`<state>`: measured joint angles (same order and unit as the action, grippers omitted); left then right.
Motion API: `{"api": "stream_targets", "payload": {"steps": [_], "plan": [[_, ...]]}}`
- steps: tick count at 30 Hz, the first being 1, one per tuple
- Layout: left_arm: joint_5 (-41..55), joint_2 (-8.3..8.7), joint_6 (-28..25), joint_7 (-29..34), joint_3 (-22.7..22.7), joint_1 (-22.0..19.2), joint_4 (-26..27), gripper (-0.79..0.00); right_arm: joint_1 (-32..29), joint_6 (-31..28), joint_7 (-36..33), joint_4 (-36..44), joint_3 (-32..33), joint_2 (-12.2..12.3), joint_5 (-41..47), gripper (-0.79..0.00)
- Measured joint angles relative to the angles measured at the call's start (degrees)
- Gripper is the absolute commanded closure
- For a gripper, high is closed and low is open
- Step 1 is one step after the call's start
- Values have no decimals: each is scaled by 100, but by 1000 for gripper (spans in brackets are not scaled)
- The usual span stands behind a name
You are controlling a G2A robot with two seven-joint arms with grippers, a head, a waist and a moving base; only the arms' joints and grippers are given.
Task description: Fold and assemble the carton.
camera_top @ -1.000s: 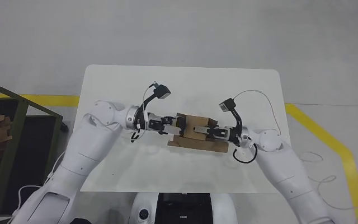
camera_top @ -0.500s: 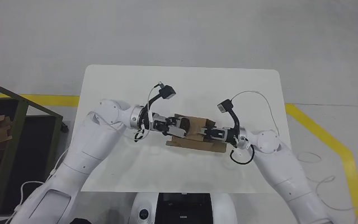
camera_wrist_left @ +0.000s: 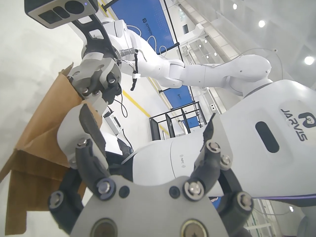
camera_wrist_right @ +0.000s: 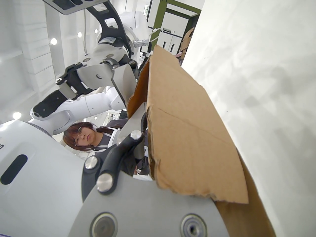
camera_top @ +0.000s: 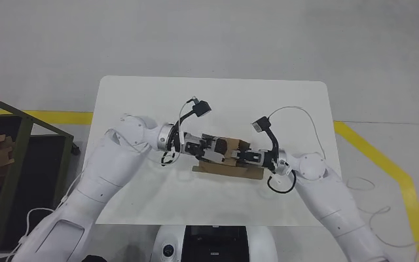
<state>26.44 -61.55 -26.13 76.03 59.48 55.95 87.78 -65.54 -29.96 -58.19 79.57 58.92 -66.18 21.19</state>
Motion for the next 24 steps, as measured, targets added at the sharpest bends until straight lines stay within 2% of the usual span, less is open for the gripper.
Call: {"api": "stream_targets", "payload": {"steps": [12, 24], "plan": [[154, 167, -263, -135, 696, 500, 84, -785, -159, -123, -126, 84, 243, 68, 227, 0], [-217, 203, -135, -390, 734, 533, -90, -785, -276, -80, -338, 378, 253, 114, 130, 0]]}}
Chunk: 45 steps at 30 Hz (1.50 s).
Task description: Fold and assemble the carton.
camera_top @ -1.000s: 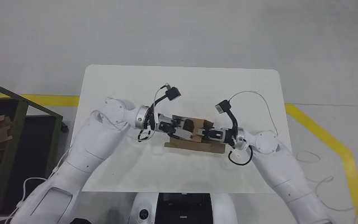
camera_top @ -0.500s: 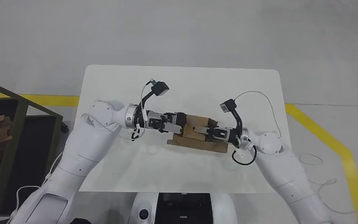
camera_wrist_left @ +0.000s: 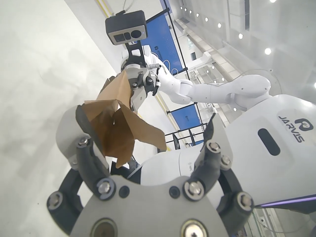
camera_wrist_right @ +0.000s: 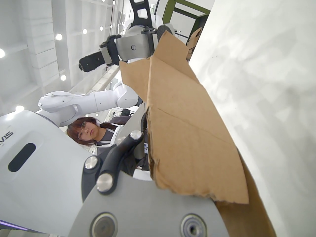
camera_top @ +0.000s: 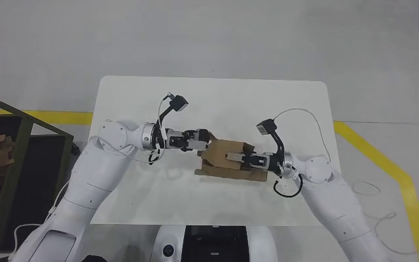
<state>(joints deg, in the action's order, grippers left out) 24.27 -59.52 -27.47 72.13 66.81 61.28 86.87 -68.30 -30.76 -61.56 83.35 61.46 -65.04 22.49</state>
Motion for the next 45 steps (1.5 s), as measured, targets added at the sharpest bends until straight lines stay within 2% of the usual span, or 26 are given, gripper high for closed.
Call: {"api": "stream_targets", "payload": {"steps": [17, 33, 39, 45], "plan": [[-71, -46, 35, -60, -302, -237, -130, -785, 122, 24, -370, 75, -364, -33, 68, 0], [-21, -79, 52, 36, -536, -357, -80, -785, 296, 40, -208, -64, -574, -86, 32, 0], [-154, -47, 29, -70, -409, -350, -165, -785, 238, -42, -114, -57, -408, -51, 110, 0], [-459, 50, 146, -254, -74, -106, 154, -785, 61, 50, 318, 67, -125, 10, -109, 0]]}}
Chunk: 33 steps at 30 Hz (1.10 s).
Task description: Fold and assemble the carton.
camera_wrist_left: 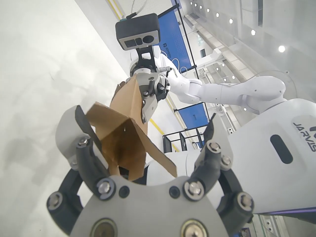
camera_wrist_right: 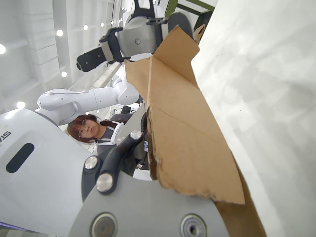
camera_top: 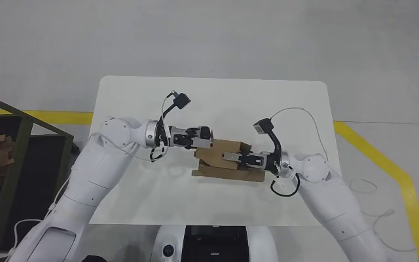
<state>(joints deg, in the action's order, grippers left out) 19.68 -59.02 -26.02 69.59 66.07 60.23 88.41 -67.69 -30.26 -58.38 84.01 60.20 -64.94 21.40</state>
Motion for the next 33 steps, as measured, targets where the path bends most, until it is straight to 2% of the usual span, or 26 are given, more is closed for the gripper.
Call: {"api": "stream_targets", "payload": {"steps": [4, 9, 33], "plan": [[-62, 51, 53, -28, 148, 192, 296, -785, -99, 105, 280, 142, 110, 19, -76, 0], [-143, 67, 116, -5, 112, 279, 511, -785, -109, 189, 508, 214, 159, 19, -132, 0], [-108, 52, 137, 72, -238, 155, 554, -785, -285, 321, 1589, 361, 446, 11, -483, 0]]}}
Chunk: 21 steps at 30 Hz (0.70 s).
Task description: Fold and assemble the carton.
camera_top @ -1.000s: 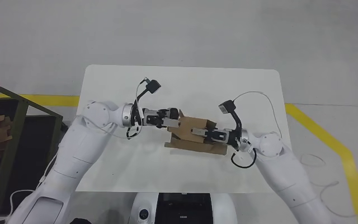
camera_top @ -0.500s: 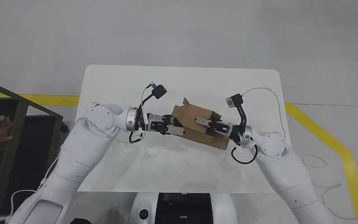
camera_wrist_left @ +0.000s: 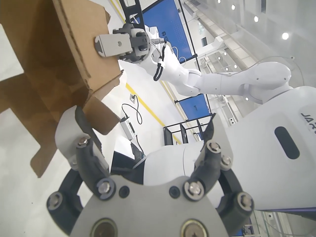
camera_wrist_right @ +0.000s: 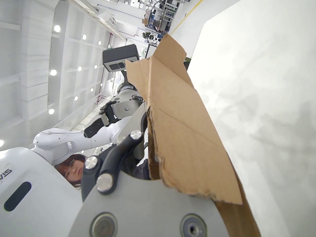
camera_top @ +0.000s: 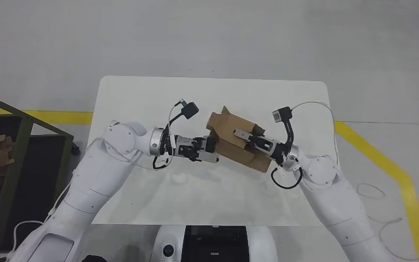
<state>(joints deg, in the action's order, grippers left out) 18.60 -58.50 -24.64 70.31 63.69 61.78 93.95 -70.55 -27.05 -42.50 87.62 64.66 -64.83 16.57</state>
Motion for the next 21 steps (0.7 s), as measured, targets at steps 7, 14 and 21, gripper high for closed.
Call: {"api": "stream_targets", "payload": {"steps": [7, 14, 21], "plan": [[94, -45, -21, 31, -224, -161, -129, -785, -46, 18, 144, 94, 8, -13, -42, 0], [228, -105, -70, 48, -453, -358, -341, -785, -97, 7, 204, 109, -4, -27, 8, 0], [308, -151, -103, 76, -614, -506, -493, -785, -147, -1, 209, 172, -63, -44, -1, 0]]}}
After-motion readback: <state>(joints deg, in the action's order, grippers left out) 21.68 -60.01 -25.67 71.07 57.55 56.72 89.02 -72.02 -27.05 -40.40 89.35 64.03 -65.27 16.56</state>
